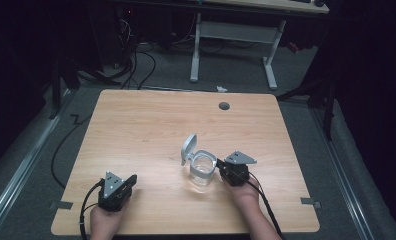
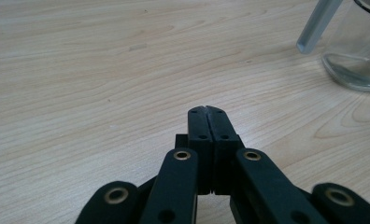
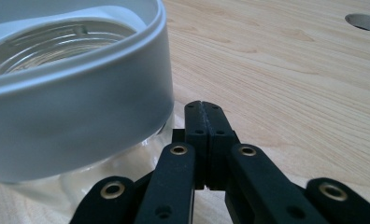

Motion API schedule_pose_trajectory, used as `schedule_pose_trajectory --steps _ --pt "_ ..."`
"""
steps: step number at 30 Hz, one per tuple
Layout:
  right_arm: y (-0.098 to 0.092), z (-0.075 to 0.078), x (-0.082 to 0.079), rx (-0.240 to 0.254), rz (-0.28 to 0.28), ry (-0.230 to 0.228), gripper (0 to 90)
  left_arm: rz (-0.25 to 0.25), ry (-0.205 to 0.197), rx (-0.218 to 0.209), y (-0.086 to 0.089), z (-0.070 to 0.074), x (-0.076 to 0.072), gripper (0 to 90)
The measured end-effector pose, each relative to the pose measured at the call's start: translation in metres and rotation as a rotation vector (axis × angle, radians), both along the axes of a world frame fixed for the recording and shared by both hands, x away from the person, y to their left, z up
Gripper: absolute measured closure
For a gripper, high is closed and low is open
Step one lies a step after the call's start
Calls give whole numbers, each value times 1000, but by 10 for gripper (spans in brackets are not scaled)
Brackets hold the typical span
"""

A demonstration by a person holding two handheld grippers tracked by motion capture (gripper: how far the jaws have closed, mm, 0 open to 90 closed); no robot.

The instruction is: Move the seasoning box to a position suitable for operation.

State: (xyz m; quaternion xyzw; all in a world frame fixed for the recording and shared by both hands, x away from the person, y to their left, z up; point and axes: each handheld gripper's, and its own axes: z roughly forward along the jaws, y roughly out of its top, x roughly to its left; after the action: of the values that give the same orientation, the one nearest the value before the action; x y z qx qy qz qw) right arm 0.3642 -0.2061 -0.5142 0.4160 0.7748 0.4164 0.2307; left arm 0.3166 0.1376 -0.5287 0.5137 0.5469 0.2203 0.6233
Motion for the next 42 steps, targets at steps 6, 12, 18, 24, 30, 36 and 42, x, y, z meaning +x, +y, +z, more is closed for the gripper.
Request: schedule_pose_trajectory --steps 6,12,18,24,30,36,42 --pt "1 0 -11 5 11 -2 900 5 0 -3 -1 0 0 882" --pt "4 -1 -21 15 17 -3 900 -1 1 1 -4 0 0 874" --pt "10 -1 -34 15 38 -1 900 -15 12 -6 -8 0 -1 859" --pt "16 -1 -44 21 52 0 900 -17 15 -13 -9 0 -1 849" --pt "23 -3 -54 24 76 0 900 -38 21 -20 -14 0 -3 841" --pt "31 -5 -60 29 91 -3 900 -92 24 -20 -26 3 -11 858" --pt "40 -5 -65 32 121 -5 900 -167 38 -4 -52 1 -20 874"
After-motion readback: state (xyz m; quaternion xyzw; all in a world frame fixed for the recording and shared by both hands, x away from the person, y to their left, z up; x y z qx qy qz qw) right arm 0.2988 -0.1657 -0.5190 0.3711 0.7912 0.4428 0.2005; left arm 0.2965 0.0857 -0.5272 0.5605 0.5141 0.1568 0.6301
